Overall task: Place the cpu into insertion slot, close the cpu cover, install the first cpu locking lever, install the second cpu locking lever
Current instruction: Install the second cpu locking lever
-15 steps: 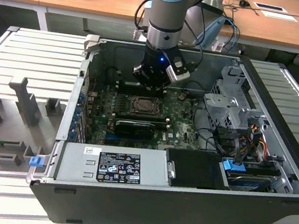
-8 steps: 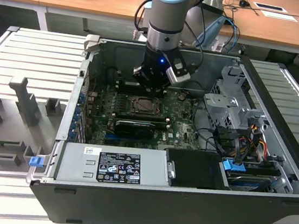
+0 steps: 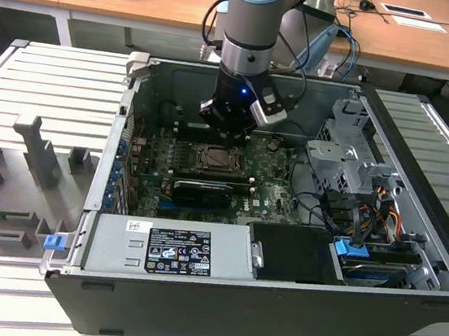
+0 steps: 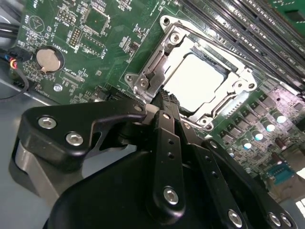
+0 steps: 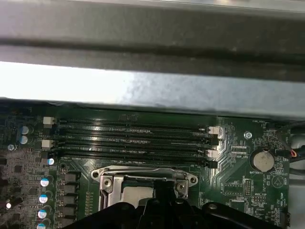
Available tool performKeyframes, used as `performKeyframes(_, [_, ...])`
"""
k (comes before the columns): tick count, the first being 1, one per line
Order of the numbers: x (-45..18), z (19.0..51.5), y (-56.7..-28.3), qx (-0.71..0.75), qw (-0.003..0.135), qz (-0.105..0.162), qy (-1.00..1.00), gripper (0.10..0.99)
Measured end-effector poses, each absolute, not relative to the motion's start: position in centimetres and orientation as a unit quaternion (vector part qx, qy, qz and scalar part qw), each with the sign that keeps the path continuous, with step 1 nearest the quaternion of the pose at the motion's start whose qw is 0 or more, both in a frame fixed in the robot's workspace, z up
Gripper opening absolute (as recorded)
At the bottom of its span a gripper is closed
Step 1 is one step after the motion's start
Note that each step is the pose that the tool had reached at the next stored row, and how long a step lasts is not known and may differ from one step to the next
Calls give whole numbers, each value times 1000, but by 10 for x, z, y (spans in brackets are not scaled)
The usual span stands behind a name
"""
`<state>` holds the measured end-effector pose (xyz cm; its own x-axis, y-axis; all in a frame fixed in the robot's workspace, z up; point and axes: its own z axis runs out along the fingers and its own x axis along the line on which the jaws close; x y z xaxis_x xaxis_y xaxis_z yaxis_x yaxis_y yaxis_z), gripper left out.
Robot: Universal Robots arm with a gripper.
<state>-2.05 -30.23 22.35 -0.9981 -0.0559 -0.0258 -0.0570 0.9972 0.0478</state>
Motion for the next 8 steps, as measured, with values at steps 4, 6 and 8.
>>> performKeyframes(4, [-20,230,-304,-28,12,24,999,106])
performKeyframes(6, [-21,230,-307,-28,12,24,999,106])
performKeyframes(8, [-21,230,-312,-28,12,24,999,106])
